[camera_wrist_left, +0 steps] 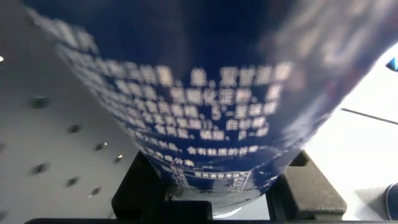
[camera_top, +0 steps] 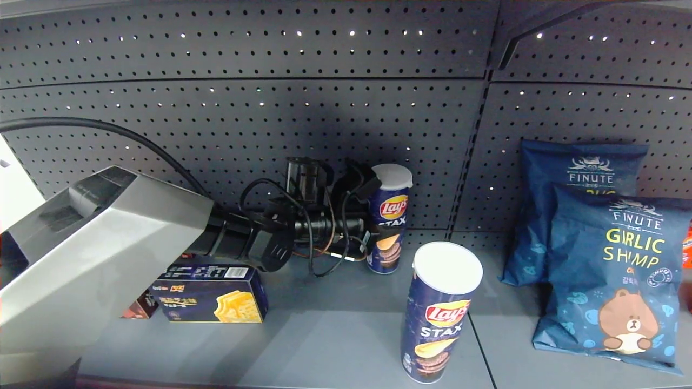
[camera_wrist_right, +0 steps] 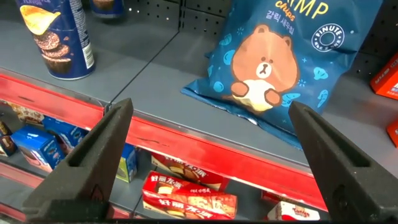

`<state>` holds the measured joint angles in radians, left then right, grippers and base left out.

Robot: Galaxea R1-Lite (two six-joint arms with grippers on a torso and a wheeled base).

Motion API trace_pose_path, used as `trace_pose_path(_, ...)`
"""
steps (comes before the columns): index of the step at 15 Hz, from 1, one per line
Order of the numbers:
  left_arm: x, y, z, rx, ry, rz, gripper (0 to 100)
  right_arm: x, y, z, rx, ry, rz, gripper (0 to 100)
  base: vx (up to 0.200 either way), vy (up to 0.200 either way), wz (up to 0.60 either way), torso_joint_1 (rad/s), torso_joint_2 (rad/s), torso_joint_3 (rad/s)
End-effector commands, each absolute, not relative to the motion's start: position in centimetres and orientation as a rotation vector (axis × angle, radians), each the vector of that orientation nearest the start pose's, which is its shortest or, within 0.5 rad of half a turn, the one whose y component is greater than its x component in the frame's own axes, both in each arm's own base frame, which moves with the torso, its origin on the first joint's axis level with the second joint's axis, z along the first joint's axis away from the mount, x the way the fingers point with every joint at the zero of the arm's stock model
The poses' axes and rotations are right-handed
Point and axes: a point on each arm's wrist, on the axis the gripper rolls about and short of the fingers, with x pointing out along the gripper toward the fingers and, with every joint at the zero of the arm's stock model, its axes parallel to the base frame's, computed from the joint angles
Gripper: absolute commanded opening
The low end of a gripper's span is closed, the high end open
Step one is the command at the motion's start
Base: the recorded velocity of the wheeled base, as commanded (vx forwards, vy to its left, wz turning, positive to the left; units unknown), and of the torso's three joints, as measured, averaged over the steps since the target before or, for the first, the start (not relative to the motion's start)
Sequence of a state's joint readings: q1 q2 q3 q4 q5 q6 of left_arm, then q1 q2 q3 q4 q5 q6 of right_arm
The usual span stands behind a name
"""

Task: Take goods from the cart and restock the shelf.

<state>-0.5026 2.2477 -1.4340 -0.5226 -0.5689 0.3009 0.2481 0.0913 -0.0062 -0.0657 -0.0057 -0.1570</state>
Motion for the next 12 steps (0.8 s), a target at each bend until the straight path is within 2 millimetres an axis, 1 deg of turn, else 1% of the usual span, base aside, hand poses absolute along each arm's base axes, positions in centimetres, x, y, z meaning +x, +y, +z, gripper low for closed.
trace_pose_path(1, 39.53, -23.38, 12.50, 0.259, 0.154, -1.107, 0, -1.49, -0.39, 8.58, -0.160, 0.004, 0.244, 100, 0.000, 0.000, 0.00, 0.000, 0.00, 0.000)
trace_pose_path(11, 39.26, -23.72, 12.13, 0.266, 0.160, -1.120, 0, -1.50, -0.39, 8.58, -0.149, 0.005, 0.245, 100, 0.000, 0.000, 0.00, 0.000, 0.00, 0.000)
trace_pose_path(12, 39.19, -23.92, 12.31, 0.266, 0.134, -1.120, 0, -1.49, -0.39, 8.58, -0.149, 0.005, 0.247, 100, 0.000, 0.000, 0.00, 0.000, 0.00, 0.000)
